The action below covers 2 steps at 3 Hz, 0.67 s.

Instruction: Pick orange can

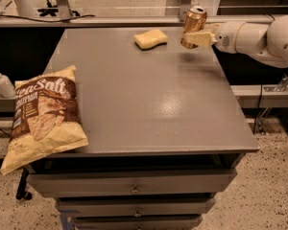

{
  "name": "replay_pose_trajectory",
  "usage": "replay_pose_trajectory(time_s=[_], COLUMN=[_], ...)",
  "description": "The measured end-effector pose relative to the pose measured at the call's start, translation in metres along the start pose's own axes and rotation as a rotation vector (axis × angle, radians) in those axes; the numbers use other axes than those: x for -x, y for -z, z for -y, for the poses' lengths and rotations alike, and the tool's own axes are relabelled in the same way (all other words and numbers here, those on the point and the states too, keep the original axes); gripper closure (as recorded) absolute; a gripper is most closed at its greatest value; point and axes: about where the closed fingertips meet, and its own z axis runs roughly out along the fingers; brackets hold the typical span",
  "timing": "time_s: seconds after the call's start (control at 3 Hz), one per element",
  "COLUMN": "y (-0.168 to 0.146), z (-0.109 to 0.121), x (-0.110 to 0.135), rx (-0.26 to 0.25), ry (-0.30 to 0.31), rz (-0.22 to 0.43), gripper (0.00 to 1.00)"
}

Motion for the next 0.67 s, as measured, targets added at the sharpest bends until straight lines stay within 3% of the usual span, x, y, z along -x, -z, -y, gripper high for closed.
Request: replay_pose_trajectory(time_s=[0.33, 0.67], y=[0.0281, 0.0247], z=[-0.0526, -0.0536], x=[0.0156, 0.0136], rx=[0.115, 0.121], ry=[0.035, 0.033], rz=[0.002, -0.002], gripper=[1.0, 1.0])
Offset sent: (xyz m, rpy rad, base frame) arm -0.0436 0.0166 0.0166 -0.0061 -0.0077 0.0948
